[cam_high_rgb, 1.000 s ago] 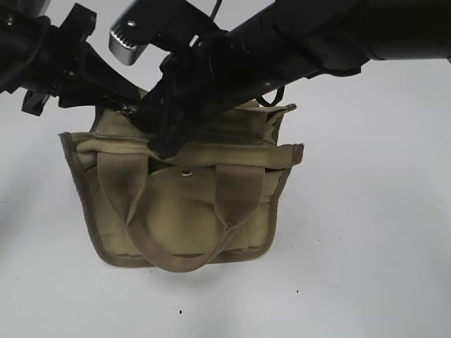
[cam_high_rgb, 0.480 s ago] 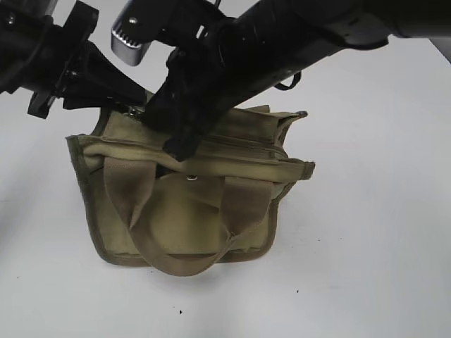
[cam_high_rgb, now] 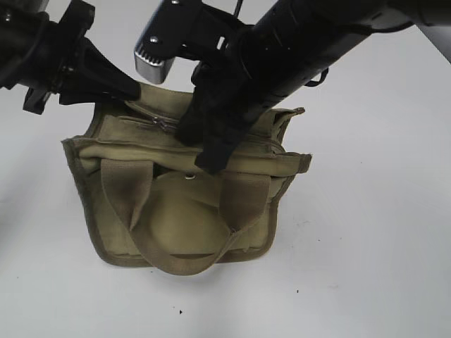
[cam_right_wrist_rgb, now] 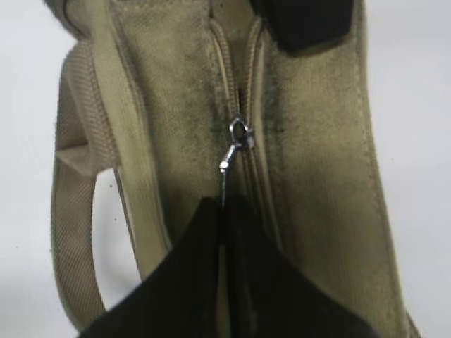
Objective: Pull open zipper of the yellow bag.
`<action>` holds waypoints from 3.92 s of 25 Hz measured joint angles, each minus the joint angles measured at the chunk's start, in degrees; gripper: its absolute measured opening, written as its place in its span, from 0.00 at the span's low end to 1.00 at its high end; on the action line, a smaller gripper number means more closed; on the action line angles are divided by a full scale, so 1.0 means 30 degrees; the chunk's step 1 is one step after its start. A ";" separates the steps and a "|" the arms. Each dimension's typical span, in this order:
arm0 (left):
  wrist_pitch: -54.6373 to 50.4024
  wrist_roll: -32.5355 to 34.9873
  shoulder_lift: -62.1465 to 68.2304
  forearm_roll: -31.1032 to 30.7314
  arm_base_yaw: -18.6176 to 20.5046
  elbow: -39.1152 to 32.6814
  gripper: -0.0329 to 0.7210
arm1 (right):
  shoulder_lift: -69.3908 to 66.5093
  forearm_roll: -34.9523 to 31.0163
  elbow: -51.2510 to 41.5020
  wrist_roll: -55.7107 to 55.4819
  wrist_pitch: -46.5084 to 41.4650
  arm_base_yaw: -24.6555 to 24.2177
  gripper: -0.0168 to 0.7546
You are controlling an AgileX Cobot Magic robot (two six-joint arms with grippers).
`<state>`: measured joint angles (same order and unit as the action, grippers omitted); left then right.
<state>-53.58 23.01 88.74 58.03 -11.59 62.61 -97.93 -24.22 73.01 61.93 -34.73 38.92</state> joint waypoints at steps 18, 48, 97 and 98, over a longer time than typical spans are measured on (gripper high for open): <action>0.0452 0.0000 -0.0014 -0.0107 0.0069 0.0000 0.06 | 0.0997 0.5233 0.0000 -1.1279 -0.8473 -0.4409 0.02; -0.0449 -0.2948 -1.1221 -1.2184 0.0110 -0.2237 0.76 | 0.8871 0.5400 -0.5238 -1.9097 -1.0963 -0.4788 0.62; -0.2362 -0.5081 -2.6822 -1.8218 0.0110 -1.0941 0.76 | 2.8968 0.6937 -1.5153 -1.8357 -0.9335 -0.4788 0.60; -0.2362 -0.5081 -2.6822 -1.8218 0.0110 -1.0941 0.76 | 2.8968 0.6862 -1.5153 -1.8357 -0.9330 -0.4859 0.60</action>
<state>-60.67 7.76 8.27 3.38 -11.26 29.79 -11.03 -3.63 27.56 6.86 -62.73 24.35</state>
